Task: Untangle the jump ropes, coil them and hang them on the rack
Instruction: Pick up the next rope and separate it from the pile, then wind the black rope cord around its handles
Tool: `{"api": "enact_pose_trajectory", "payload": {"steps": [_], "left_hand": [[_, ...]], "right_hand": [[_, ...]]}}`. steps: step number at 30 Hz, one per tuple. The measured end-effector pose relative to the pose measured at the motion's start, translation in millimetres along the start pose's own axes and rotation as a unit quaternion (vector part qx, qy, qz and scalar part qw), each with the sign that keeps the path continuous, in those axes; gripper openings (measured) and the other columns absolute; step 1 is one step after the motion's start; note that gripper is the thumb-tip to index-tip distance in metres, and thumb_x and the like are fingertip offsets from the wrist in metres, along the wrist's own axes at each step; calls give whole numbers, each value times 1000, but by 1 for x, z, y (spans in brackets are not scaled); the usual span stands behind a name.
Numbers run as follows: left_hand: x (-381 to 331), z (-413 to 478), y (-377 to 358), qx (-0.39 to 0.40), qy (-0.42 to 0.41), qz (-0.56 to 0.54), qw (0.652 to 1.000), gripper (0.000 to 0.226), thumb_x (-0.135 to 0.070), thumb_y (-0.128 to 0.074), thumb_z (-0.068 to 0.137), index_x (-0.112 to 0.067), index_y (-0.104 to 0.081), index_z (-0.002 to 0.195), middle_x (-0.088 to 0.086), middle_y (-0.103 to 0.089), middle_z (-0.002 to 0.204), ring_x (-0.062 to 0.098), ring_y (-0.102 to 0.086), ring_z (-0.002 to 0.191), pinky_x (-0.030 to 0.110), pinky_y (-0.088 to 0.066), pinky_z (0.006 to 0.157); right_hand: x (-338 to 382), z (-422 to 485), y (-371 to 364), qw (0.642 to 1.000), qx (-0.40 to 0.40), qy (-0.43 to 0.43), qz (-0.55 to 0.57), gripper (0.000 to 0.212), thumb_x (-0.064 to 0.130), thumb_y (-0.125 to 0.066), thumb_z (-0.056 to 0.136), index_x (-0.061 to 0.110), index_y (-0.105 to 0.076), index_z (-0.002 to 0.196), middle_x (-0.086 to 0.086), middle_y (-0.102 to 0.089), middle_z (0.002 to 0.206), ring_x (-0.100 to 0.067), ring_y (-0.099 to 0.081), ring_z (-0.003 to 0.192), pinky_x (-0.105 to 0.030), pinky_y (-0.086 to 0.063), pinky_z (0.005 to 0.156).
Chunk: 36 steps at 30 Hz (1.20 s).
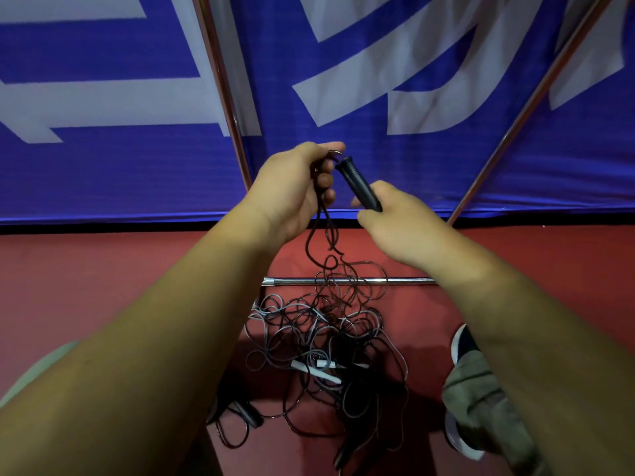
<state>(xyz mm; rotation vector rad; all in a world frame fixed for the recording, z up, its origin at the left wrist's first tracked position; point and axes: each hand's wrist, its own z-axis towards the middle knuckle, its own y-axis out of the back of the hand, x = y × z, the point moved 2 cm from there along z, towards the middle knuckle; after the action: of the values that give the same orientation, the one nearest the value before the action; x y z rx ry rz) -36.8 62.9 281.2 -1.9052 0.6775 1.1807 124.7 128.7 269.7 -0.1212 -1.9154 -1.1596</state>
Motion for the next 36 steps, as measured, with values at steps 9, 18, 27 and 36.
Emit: {"api": "enact_pose_trajectory", "payload": {"steps": [9,18,27,36], "left_hand": [[-10,-8,1,89,15,7,996,34,0,-59,102,-10,-69,133,9,-78,114,18,-74,103,32,-58,98],[-12,-16,-7,85,5,-30,996,34,11,-64,96,3,-67,129,17,-74,106,31,-76,104,40,-63,92],[-19,-13,0,40,-21,15,999,29,-4,-65,99,1,-66,127,16,-71,101,27,-71,94,36,-62,88],[18,-15,1,331,79,309,888,25,-14,-64,83,-31,-69,100,6,-75,111,26,-63,116,46,-35,99]], "right_hand": [[4,0,-5,994,-13,-13,106,9,26,-53,95,27,-58,103,1,-60,79,-21,-59,68,-48,-60,76],[6,-5,-18,994,-35,-7,101,42,51,-81,84,29,-60,114,12,-67,102,-7,-65,90,-30,-54,75],[6,6,-16,994,-83,-2,75,24,36,-58,103,13,-66,100,-2,-62,68,-21,-55,56,-31,-39,53],[15,1,0,918,-61,24,391,28,33,-64,107,6,-69,113,0,-55,61,-22,-58,56,-27,-33,40]]}}
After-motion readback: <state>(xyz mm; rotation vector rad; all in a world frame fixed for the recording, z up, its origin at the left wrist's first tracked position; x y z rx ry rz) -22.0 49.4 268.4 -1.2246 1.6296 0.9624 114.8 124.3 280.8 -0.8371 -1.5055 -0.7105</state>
